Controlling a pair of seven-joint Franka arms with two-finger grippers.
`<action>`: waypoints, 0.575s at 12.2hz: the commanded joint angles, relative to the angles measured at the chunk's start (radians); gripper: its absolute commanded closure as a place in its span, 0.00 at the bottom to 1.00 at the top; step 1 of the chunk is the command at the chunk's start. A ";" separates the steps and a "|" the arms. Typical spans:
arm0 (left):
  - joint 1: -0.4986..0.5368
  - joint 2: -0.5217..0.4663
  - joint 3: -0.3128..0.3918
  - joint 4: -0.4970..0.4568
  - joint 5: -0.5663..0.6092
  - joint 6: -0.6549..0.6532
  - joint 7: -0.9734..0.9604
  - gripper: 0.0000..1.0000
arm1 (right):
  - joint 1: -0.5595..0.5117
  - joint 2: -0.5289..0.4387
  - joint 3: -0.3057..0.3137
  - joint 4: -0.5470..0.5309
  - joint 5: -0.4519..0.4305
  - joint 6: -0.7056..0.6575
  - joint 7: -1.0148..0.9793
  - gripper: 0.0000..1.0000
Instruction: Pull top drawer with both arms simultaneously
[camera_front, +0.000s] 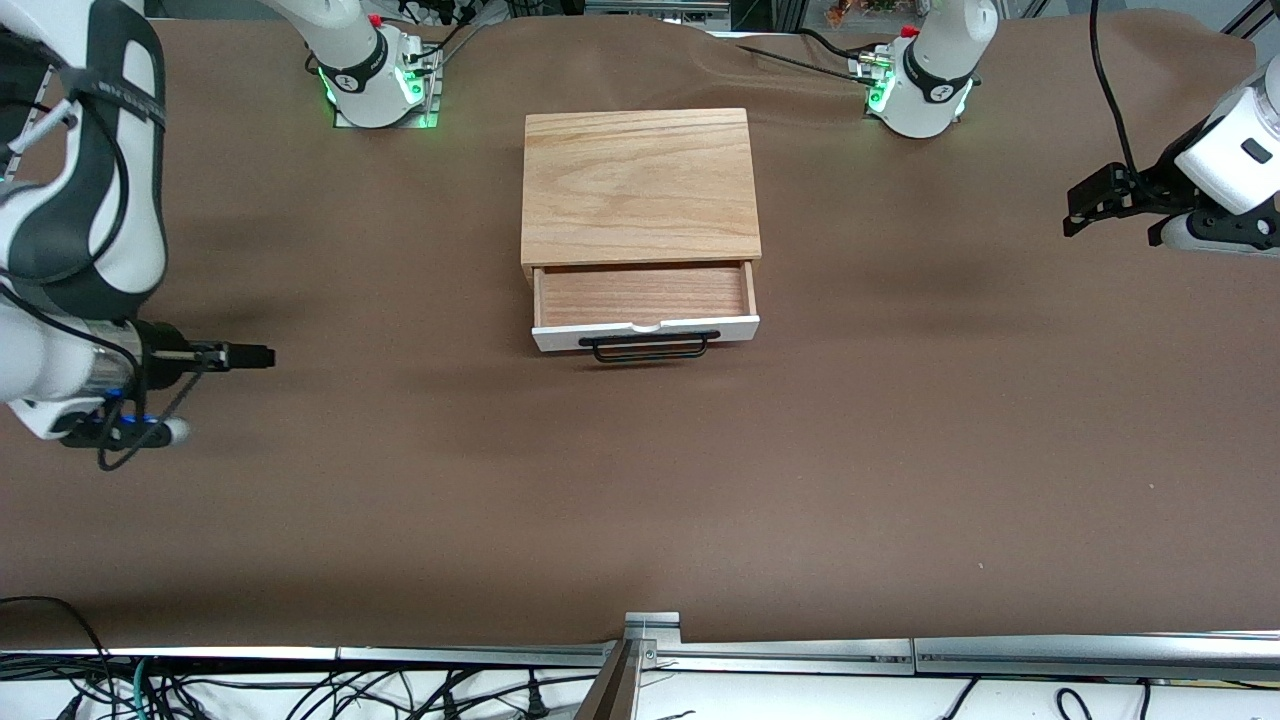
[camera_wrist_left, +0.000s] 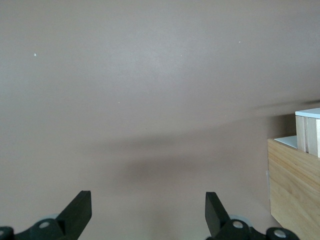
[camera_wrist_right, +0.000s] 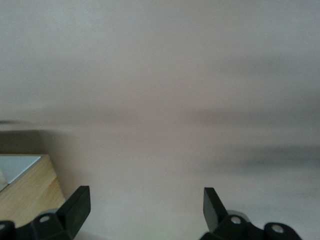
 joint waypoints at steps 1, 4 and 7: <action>0.002 -0.008 0.006 -0.005 0.018 -0.010 -0.011 0.00 | -0.062 -0.119 0.096 -0.035 -0.106 0.020 0.022 0.00; 0.002 -0.003 0.006 0.001 0.018 -0.011 -0.011 0.00 | -0.162 -0.289 0.207 -0.087 -0.255 0.052 0.024 0.00; 0.002 -0.002 0.006 0.001 0.020 -0.011 -0.011 0.00 | -0.207 -0.420 0.280 -0.211 -0.286 0.049 0.048 0.00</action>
